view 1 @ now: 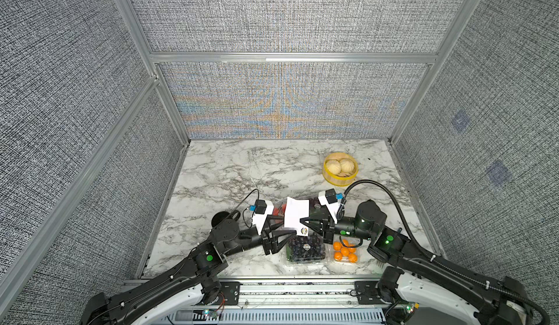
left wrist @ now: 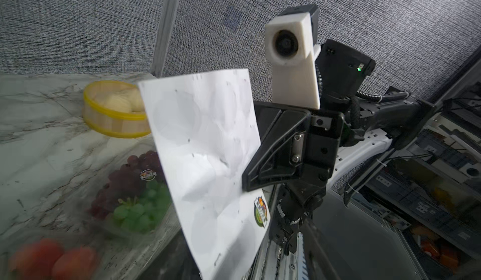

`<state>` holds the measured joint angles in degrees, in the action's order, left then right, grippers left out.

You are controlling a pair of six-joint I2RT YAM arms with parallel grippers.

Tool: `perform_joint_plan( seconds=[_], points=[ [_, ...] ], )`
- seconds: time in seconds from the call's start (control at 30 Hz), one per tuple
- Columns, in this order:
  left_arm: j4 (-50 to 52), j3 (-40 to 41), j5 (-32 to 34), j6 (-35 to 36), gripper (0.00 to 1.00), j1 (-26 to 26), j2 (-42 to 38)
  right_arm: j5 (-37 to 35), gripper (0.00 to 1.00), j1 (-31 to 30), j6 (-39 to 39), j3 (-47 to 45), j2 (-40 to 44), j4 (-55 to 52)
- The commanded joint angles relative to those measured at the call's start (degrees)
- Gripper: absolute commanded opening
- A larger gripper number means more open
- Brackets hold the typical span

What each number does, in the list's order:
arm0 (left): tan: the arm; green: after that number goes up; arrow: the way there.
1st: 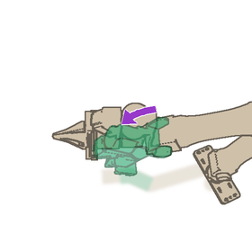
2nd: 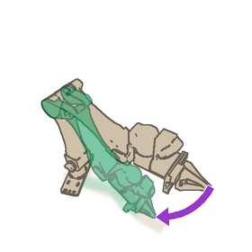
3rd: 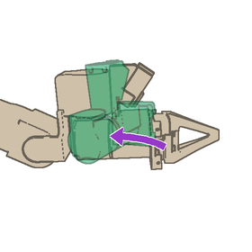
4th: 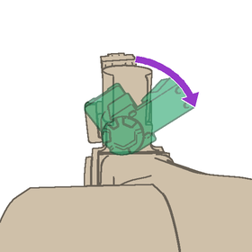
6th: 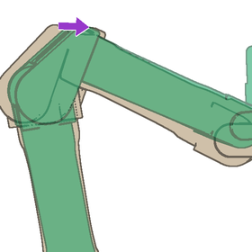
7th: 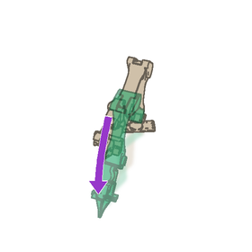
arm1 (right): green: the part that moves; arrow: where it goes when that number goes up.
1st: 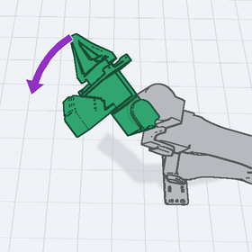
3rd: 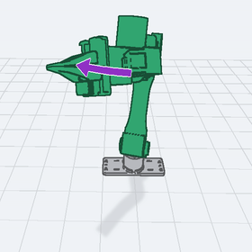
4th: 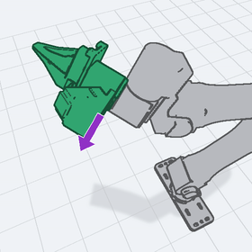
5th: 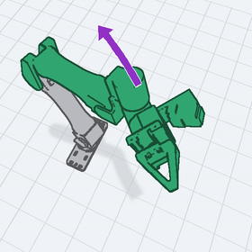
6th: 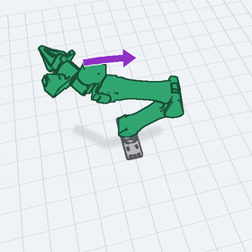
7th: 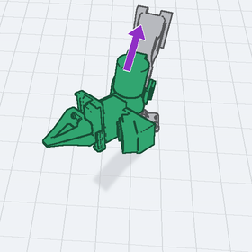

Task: Label fruit boxes
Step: Pick up the label sticker from the center of the board.

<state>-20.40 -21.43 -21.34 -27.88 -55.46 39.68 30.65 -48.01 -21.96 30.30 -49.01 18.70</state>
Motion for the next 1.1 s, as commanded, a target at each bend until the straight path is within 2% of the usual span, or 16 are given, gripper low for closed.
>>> perform_joint_plan(
  seconds=[0.0, 0.13, 0.23, 0.33, 0.4, 0.67, 0.83, 0.93, 1.0, 1.07],
  points=[
    [-4.5, -0.5, -4.4, 0.1, 0.67, 0.0, 2.4, 4.2, 0.0, 0.2, 0.1, -0.3, 0.6, 1.7],
    [-5.3, -0.6, -4.4, -0.9, 0.69, 0.0, 4.1, 4.6, 0.0, 0.3, 0.4, -0.4, 1.4, 1.8],
    [-8.6, 0.3, -6.1, -1.5, 0.65, -0.1, 4.6, 3.1, 0.0, 0.4, 1.3, -0.5, 2.2, 0.1],
    [-10.8, 1.5, -6.5, -2.8, 0.48, 0.0, 3.5, 2.8, 0.0, 0.5, 1.4, -0.7, 2.7, -0.6],
    [-10.7, 1.5, -6.1, -3.1, 0.42, 0.0, 3.7, 2.6, 0.0, 0.5, 1.3, -0.9, 3.3, -0.8],
    [-10.5, -1.2, -9.4, -3.4, 0.45, -0.1, 9.8, 2.9, 0.0, 0.6, 0.9, -0.9, 3.8, -0.5],
    [-11.3, -1.2, -11.0, -3.3, 0.21, 0.0, 9.4, 2.5, 0.0, 0.5, 0.5, -1.6, 4.3, -0.1],
    [-10.7, -0.9, -10.5, -2.6, 0.14, 0.0, 7.9, 2.1, 0.0, 0.5, 0.4, -1.7, 4.6, -0.3],
    [-9.7, -1.2, -11.4, -2.9, 0.13, 0.0, 7.9, 2.1, 0.0, 0.5, 0.5, -1.7, 4.6, -0.4],
    [-9.5, -1.3, -11.8, -3.3, 0.19, 0.0, 8.5, 2.2, 0.0, 0.5, 0.6, -1.6, 4.5, -0.2]
  ],
)
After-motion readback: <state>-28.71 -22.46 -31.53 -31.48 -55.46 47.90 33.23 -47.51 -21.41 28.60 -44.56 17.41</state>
